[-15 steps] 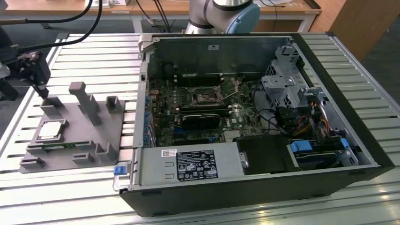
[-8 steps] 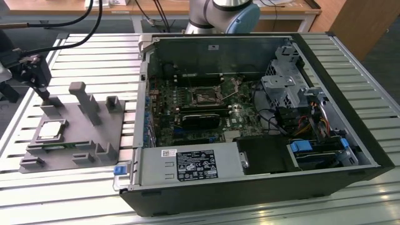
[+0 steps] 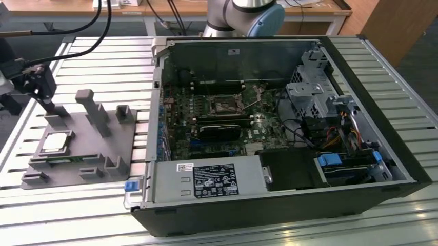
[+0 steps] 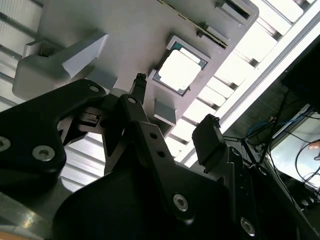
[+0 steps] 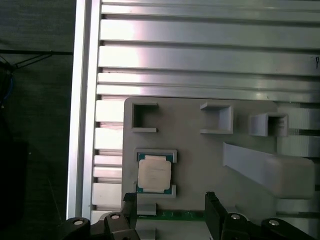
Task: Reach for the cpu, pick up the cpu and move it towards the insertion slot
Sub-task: 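Pick up the cpu and move it towards the insertion slot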
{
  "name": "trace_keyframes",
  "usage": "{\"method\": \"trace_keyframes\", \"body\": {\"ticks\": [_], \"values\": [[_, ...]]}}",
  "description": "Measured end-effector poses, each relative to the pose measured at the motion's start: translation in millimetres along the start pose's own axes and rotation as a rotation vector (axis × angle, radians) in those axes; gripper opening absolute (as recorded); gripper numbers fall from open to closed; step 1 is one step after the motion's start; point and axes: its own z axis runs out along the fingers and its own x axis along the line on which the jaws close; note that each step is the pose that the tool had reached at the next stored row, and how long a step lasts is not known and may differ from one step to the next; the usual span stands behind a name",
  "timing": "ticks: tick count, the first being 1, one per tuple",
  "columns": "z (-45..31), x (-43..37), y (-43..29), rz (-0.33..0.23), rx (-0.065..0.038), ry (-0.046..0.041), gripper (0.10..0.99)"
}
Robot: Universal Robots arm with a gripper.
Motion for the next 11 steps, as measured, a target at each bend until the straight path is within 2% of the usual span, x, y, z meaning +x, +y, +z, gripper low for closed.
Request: {"method": "trace_keyframes", "body": {"ticks": [11], "values": [[17.2,4.7,-1.3,0.000,0.000,0.0002,0.647]]}}
